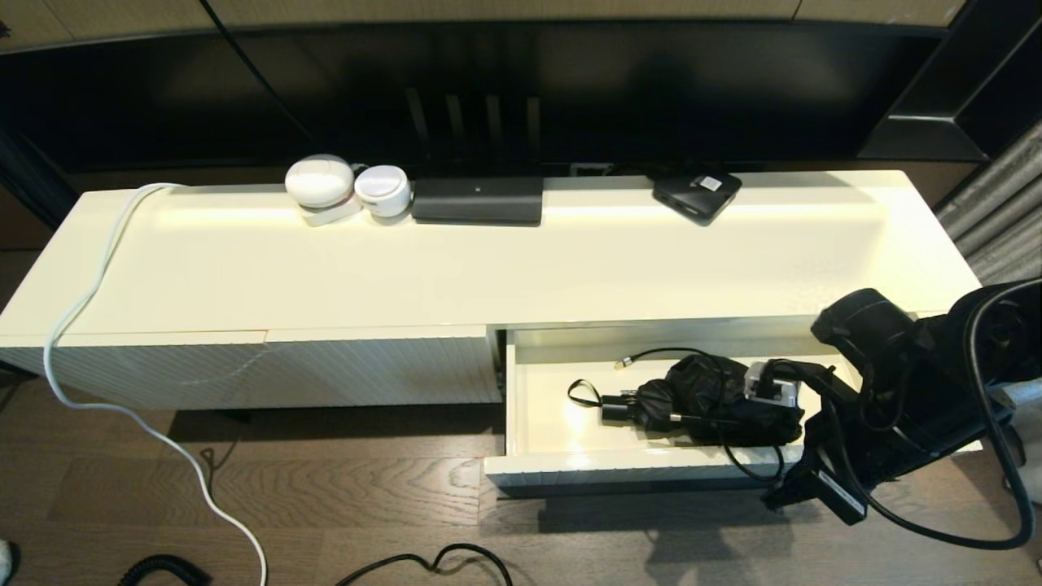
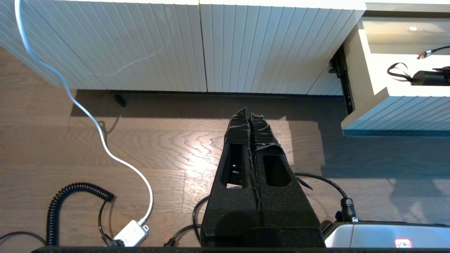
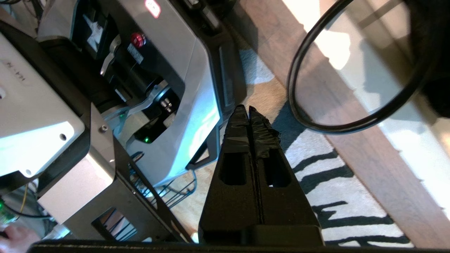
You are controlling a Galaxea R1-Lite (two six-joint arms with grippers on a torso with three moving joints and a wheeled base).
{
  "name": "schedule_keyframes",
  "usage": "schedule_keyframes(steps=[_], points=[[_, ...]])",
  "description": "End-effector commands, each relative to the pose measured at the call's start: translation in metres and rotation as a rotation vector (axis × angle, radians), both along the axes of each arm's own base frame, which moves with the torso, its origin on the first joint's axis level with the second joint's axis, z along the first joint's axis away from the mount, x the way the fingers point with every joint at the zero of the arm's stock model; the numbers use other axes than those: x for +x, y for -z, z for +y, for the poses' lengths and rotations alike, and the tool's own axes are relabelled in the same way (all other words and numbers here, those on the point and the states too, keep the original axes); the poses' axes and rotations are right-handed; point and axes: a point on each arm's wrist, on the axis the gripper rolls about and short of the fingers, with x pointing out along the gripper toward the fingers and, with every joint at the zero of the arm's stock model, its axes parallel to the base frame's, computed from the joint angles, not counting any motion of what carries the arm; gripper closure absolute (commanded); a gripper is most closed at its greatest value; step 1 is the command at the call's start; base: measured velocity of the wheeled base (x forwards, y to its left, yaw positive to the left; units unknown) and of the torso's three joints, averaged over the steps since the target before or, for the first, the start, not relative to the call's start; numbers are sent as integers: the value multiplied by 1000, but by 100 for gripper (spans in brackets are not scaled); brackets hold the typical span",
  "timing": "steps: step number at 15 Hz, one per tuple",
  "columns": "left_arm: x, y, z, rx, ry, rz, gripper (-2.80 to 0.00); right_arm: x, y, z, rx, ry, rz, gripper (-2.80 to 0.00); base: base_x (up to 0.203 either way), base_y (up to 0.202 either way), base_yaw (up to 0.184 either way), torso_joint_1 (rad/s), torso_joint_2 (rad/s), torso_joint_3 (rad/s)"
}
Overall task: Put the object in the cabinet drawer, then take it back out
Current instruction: Put the data cable in the drawer
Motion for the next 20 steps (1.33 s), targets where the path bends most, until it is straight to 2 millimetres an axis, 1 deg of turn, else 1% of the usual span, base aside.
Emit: schedule_keyframes(steps=[1,5,8,10,11,12,17,19,20], points=[[0,0,0,-1,0,0,0,2,-1,0,1,-1,-5,0,0,0,0,0,0,0],[0,0,0,-1,-2,0,0,11,0,-1,9,8,-44,0,0,0,0,0,0,0],[0,0,0,-1,1,0,0,25,5,-7,18,36,-106,0,0,0,0,0,0,0],[0,0,0,-1,-1,0,0,27,5,-8,17,41,-114,0,0,0,0,0,0,0],[0,0,0,-1,1,0,0,34,0,-11,15,57,-153,0,0,0,0,0,0,0],[0,0,0,-1,-2,0,0,37,-2,-13,14,62,-171,0,0,0,0,0,0,0],[0,0,0,-1,0,0,0,43,-10,-16,17,75,-208,0,0,0,0,0,0,0],[0,0,0,-1,0,0,0,45,-10,-17,15,79,-214,0,0,0,0,0,0,0],[0,0,0,-1,-1,0,0,51,-8,-19,6,90,-218,0,0,0,0,0,0,0]])
